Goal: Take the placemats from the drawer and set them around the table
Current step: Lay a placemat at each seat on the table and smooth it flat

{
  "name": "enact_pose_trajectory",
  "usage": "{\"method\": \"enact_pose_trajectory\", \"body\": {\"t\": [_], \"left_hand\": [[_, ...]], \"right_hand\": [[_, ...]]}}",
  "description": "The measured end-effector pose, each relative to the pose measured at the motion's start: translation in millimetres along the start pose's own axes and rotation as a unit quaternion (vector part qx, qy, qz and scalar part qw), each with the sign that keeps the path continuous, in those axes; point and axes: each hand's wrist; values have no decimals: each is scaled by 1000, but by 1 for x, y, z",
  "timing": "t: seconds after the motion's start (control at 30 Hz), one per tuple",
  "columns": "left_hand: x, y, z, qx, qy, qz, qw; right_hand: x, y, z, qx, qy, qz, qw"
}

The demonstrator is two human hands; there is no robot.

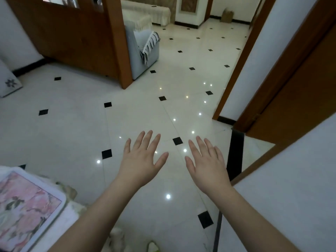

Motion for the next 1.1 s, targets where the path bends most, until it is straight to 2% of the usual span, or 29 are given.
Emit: {"method": "enact_pose_trajectory", "body": {"t": [0.17, 0.43, 0.73, 0.9, 1.1], "left_hand": [[31, -21, -5, 0, -3, -30, 1000], [82, -43, -23, -16, 27, -95, 995], [124, -85, -41, -22, 16, -250, 968], [104, -118, -48, -35, 28, -335, 941], [72, -181, -41, -78, 54, -433, 896]], "right_hand": [[47, -13, -8, -4, -9, -16, 1000], [147, -28, -25, 8, -10, -110, 994], [264, -53, -43, -19, -20, -257, 966], [296, -103, -45, -24, -36, -327, 944], [308, -206, -34, -30, -60, -439, 896]]}}
Point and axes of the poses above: each hand's wrist, its own x-axis towards the middle knuckle, its own z-axis out of the palm, y = z × x, and after that the axes turned 11 degrees about -y, right-handed
